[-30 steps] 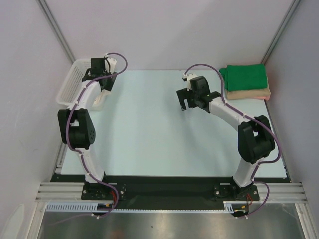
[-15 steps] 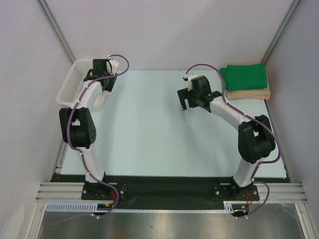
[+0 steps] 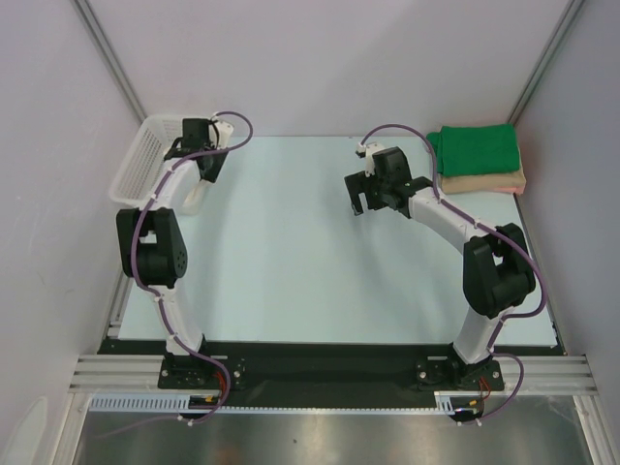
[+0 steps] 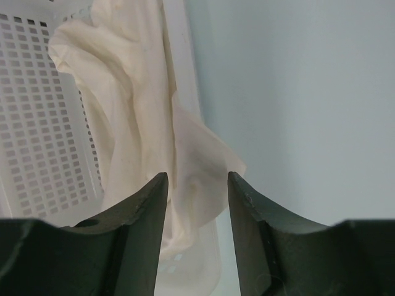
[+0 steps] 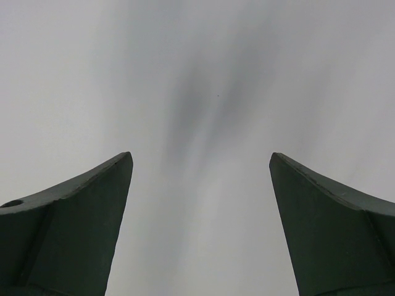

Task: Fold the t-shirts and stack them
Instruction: Grab the tshirt from the pile

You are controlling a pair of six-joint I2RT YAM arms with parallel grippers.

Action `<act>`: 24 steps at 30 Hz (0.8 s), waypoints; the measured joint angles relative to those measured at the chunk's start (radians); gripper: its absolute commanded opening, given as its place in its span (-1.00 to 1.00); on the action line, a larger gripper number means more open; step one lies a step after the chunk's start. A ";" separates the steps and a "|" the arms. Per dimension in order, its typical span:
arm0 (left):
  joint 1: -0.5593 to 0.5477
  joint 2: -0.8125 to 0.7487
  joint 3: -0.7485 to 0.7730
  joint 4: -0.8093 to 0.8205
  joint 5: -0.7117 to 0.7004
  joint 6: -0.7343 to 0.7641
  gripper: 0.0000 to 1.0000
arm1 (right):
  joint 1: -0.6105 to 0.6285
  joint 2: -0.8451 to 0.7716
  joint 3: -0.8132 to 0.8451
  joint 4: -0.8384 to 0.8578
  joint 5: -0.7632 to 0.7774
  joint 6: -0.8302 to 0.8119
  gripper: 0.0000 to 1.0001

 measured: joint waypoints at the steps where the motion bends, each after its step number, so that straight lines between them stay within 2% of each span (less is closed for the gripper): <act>1: 0.000 0.000 -0.006 0.000 -0.003 0.005 -0.02 | -0.001 0.000 0.000 0.000 -0.004 0.000 0.96; 10: -0.018 0.013 -0.021 -0.031 -0.029 0.011 -0.22 | -0.007 0.002 0.000 -0.002 -0.028 0.000 0.96; 12: -0.018 0.013 -0.019 -0.030 -0.033 0.011 -0.39 | -0.009 0.002 0.000 -0.003 -0.031 0.000 0.96; 14: -0.018 0.016 -0.014 -0.030 -0.040 0.011 -0.44 | -0.012 0.003 0.000 -0.004 -0.034 0.000 0.96; 17: -0.018 0.018 -0.008 -0.029 -0.046 0.011 -0.66 | -0.014 0.007 0.000 -0.004 -0.039 0.000 0.96; 19: -0.018 0.018 -0.006 -0.027 -0.049 0.008 -0.94 | -0.015 0.011 0.000 -0.004 -0.041 0.000 0.96; 24: -0.020 0.018 -0.006 -0.022 -0.061 0.008 -0.99 | -0.015 0.017 0.000 -0.007 -0.042 0.001 0.95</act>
